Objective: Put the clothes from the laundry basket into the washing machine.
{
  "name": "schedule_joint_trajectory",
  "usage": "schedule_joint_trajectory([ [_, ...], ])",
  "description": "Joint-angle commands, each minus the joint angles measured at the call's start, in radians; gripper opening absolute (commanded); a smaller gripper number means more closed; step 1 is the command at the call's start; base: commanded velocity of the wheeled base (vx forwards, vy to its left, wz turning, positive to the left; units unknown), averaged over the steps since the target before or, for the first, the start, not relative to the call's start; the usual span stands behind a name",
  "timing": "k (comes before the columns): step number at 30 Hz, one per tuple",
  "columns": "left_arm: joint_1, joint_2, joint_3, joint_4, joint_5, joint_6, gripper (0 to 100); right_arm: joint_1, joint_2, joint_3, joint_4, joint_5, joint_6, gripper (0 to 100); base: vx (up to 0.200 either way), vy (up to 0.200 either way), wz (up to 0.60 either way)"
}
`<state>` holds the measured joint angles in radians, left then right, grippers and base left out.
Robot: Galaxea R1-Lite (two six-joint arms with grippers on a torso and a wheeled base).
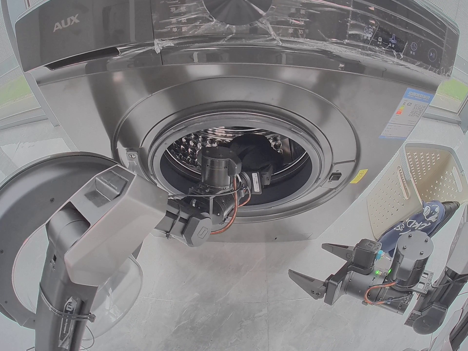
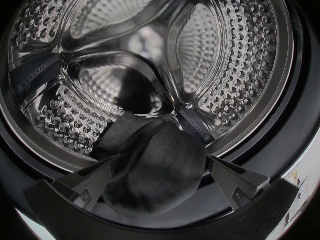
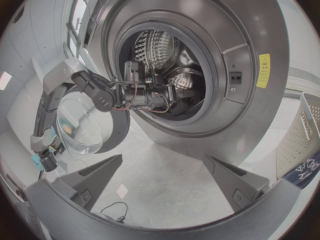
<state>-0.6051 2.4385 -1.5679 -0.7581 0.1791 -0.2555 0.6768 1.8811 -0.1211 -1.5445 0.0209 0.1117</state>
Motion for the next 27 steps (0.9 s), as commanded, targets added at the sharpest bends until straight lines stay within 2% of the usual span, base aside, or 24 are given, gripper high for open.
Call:
schedule_joint_trajectory([
  [1, 0.022, 0.088, -0.050, 0.003, 0.000, 0.009, 100, 0.001, 0.003, 0.000, 0.000, 0.001, 0.000, 100, 0.000, 0.000, 0.00],
  [2, 0.025, 0.102, -0.070, 0.006, 0.000, 0.016, 100, 0.001, 0.004, 0.000, 0.000, 0.001, 0.002, 100, 0.000, 0.000, 0.00],
  [3, 0.028, 0.109, -0.089, 0.011, 0.000, 0.019, 0, 0.001, 0.004, 0.000, 0.000, 0.001, 0.002, 100, 0.000, 0.000, 0.00],
  [9, 0.061, 0.146, -0.236, 0.049, 0.000, 0.016, 0, 0.000, 0.003, -0.005, 0.000, 0.002, 0.005, 100, 0.000, 0.000, 0.00],
  [11, 0.070, 0.205, -0.380, 0.042, 0.003, 0.012, 0, 0.000, 0.003, -0.008, 0.000, 0.002, 0.005, 100, 0.000, 0.000, 0.00],
  [13, 0.076, 0.235, -0.432, 0.042, 0.013, 0.010, 0, 0.001, 0.003, -0.008, 0.000, 0.001, 0.006, 100, 0.000, 0.000, 0.00],
  [15, 0.084, 0.243, -0.432, 0.036, 0.016, 0.009, 0, 0.001, 0.003, -0.008, 0.000, 0.001, 0.006, 100, 0.000, 0.000, 0.00],
  [19, 0.088, 0.244, -0.432, 0.011, 0.017, -0.013, 0, 0.001, 0.003, -0.009, 0.000, 0.001, 0.006, 100, 0.000, 0.000, 0.00],
  [26, 0.096, 0.238, -0.432, 0.000, 0.022, -0.016, 0, 0.006, 0.003, -0.011, 0.000, 0.001, 0.006, 100, 0.000, 0.000, 0.00],
  [27, 0.094, 0.234, -0.432, 0.000, 0.022, -0.016, 100, 0.006, 0.003, -0.011, 0.000, 0.001, 0.006, 100, 0.000, 0.000, 0.00],
])
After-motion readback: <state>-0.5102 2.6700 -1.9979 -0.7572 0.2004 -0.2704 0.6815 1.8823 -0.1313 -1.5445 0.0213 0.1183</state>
